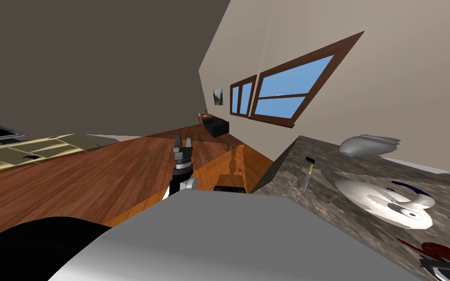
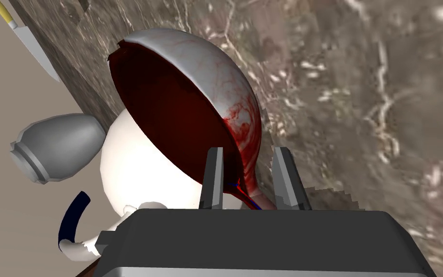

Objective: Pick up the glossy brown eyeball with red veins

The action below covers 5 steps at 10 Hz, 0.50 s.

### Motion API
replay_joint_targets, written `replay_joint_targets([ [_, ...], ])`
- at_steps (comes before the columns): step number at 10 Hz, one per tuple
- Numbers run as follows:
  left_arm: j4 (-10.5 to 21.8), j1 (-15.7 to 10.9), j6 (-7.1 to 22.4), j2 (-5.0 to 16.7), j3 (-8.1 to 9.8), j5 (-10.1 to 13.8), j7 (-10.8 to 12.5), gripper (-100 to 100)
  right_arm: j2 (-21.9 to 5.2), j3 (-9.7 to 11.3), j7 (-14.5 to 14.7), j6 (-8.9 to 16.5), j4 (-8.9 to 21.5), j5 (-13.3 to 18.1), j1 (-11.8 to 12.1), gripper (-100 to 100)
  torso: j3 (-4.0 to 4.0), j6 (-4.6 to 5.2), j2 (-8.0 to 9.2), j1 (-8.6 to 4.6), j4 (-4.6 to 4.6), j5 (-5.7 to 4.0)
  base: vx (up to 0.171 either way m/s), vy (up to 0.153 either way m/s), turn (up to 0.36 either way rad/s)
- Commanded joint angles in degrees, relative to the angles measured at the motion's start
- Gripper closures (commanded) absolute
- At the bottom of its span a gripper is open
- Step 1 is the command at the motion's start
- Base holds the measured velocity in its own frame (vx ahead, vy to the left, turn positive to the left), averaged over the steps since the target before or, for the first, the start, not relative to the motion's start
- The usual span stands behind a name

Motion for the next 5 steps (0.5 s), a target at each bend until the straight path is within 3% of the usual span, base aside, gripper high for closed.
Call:
replay_joint_targets([
  [1,0.00,0.00,0.00,0.00,0.00,0.00,0.00,0,0.00,0.00,0.00,0.00,0.00,0.00,0.00,0,0.00,0.00,0.00,0.00,0.00,0.00,0.000,0.000,0.000],
  [2,0.00,0.00,0.00,0.00,0.00,0.00,0.00,0,-0.30,-0.62,0.40,-0.04,-1.25,0.47,0.51,100,0.00,0.00,0.00,0.00,0.00,0.00,0.067,-0.013,-0.262],
  [5,0.00,0.02,0.00,0.00,0.01,0.00,0.00,0,-0.89,-2.78,1.73,-0.84,-4.17,2.22,1.90,100,-0.25,0.08,-0.44,0.08,-0.10,0.04,0.132,0.003,-0.301],
])
